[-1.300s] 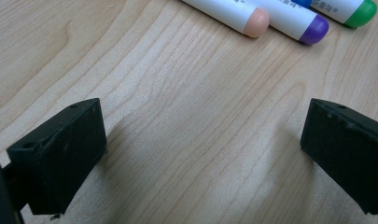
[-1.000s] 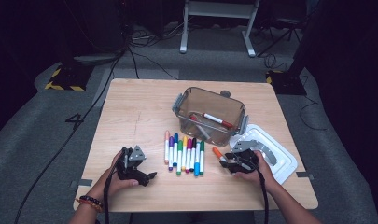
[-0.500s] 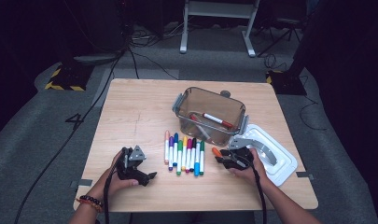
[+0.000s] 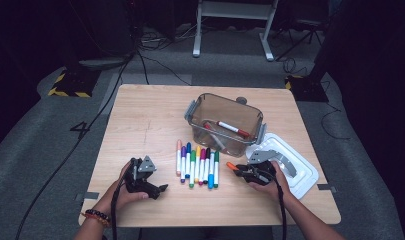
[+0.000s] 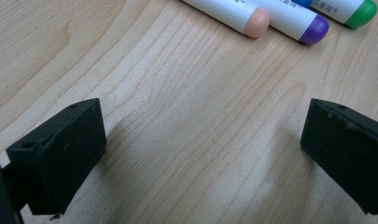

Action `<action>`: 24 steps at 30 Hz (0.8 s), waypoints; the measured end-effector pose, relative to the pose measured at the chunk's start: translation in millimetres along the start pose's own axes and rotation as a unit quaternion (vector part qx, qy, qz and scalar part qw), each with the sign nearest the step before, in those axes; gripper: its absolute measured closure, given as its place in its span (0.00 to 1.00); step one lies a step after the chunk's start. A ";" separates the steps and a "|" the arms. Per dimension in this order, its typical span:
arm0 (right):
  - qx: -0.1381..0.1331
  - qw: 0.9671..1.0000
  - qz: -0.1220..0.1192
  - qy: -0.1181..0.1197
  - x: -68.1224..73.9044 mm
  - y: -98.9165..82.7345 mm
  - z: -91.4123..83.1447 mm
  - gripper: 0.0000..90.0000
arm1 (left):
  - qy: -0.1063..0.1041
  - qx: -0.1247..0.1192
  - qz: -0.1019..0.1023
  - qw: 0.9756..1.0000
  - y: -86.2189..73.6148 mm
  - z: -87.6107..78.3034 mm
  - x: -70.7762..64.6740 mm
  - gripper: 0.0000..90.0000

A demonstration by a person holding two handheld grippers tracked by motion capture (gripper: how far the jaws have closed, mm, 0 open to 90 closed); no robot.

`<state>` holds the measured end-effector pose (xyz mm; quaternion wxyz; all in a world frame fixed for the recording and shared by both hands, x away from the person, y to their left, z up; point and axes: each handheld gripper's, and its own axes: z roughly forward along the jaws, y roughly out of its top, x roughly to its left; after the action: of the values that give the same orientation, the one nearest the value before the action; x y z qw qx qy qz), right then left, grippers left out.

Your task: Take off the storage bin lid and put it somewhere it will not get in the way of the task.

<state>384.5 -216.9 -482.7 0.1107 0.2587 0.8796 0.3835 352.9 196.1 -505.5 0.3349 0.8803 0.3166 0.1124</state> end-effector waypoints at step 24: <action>-0.088 0.996 -0.003 -0.006 6.3 12.9 -81.7 0.83 | 0.001 0.000 -0.002 1.000 -0.2 -0.1 -0.4 0.01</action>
<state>351.8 -256.5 -417.6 0.1394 0.2471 0.8425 0.4579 352.4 195.9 -505.5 0.3352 0.8794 0.3187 0.1124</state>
